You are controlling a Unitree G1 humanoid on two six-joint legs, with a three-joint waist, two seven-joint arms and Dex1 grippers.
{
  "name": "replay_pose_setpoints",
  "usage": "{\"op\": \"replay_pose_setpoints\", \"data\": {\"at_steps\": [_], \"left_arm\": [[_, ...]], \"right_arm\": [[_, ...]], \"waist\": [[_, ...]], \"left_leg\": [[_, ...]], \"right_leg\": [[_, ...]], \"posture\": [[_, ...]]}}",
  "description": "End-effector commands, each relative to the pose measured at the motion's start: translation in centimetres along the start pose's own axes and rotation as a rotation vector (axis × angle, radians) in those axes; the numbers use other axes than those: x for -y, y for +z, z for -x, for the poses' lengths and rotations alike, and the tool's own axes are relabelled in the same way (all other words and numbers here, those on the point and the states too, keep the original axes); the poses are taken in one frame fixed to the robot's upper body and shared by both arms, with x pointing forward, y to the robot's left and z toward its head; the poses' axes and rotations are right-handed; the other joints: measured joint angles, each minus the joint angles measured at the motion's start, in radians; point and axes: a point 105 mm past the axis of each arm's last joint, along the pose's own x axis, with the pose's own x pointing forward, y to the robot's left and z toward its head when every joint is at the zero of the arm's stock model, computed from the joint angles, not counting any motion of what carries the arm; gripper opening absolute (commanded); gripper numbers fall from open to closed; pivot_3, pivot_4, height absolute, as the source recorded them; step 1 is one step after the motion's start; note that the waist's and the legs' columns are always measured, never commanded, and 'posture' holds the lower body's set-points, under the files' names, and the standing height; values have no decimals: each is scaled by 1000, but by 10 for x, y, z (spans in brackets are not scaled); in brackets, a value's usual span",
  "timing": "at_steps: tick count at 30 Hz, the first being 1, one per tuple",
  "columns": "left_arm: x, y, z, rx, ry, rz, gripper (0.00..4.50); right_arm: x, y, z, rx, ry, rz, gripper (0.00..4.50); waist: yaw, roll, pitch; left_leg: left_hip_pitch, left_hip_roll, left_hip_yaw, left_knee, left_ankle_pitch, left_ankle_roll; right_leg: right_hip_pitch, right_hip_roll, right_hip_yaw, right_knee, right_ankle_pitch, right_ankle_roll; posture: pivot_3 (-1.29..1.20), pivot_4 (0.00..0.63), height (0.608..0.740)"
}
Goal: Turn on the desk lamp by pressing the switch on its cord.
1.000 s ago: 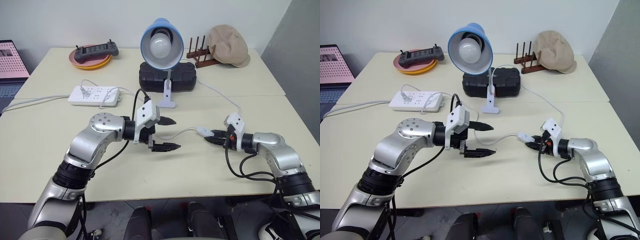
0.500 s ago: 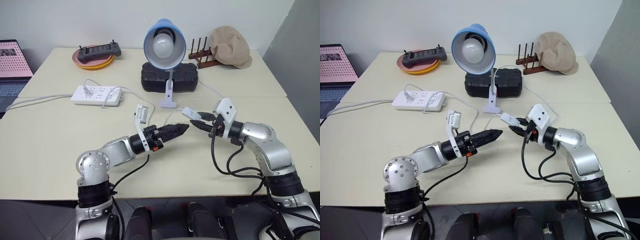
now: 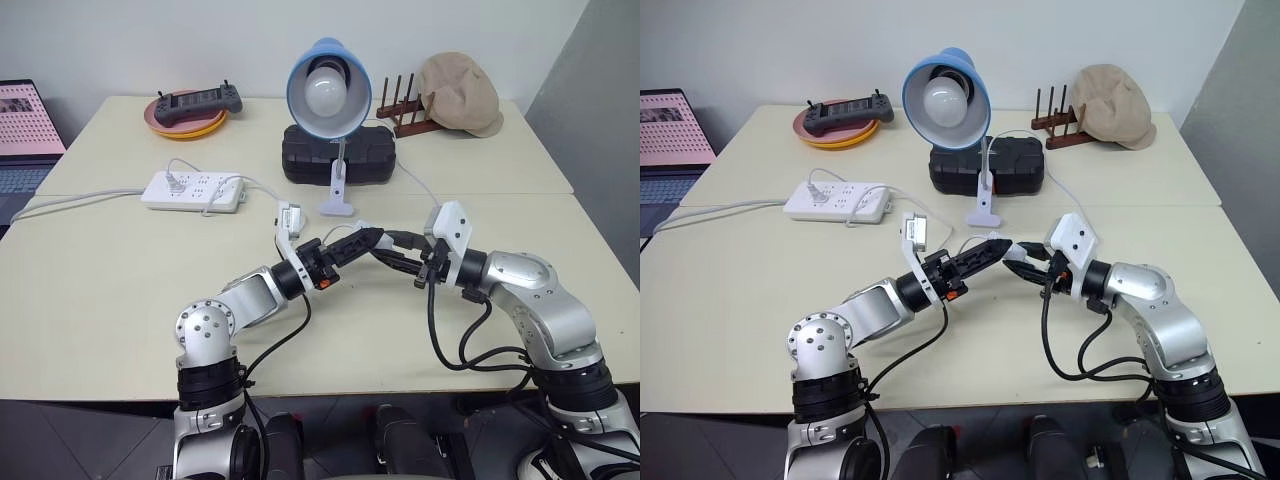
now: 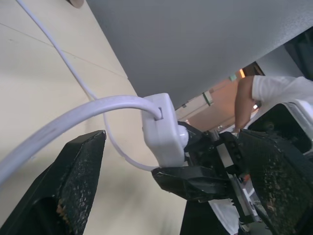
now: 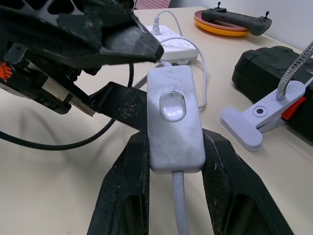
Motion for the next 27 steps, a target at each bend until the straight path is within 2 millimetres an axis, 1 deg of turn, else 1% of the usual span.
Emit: {"op": "replay_pose_setpoints", "data": {"at_steps": [1,5,9,11,12,17,19,27], "left_arm": [[20,7,-4,4,-108,-22,3682],[20,8,-4,-1,-113,-16,2950],[20,6,-6,-11,-120,-10,2027],[20,5,-6,-15,-122,-10,1704],[20,4,-6,-23,-120,-14,1416],[18,-2,-6,-51,-110,-31,605],[18,-1,-5,-46,-113,-32,479],[17,-1,-5,-53,-92,-52,456]], "right_arm": [[1,12,5,26,-8,39,1065],[2,12,6,27,-17,42,1065],[1,13,6,34,-17,43,1065],[0,14,6,39,-13,44,1065],[0,14,6,42,-12,46,1065],[-3,20,4,62,-5,56,1065],[-4,22,3,68,0,57,1065],[-3,27,1,75,0,61,1065]], "waist": [[0,0,0],[-1,0,0],[0,0,0],[0,0,0],[0,0,0],[0,0,0],[0,0,0],[0,0,0]], "left_leg": [[0,0,0,0,0,0],[0,0,0,0,0,0],[0,0,0,0,0,0],[0,0,0,0,0,0],[0,0,0,0,0,0],[0,0,0,-1,0,0],[0,0,0,-1,0,0],[0,0,0,-1,0,0]], "right_leg": [[0,0,0,0,0,0],[0,0,0,0,0,0],[0,0,0,-1,0,0],[0,0,0,-1,0,0],[0,0,0,-1,0,0],[0,0,0,-1,0,0],[0,0,0,-2,0,0],[0,0,0,-3,0,0]], "posture": [[0,150,740],[0,150,740],[0,150,740],[0,150,740],[0,150,740],[0,150,740],[0,150,740],[0,150,740]]}}
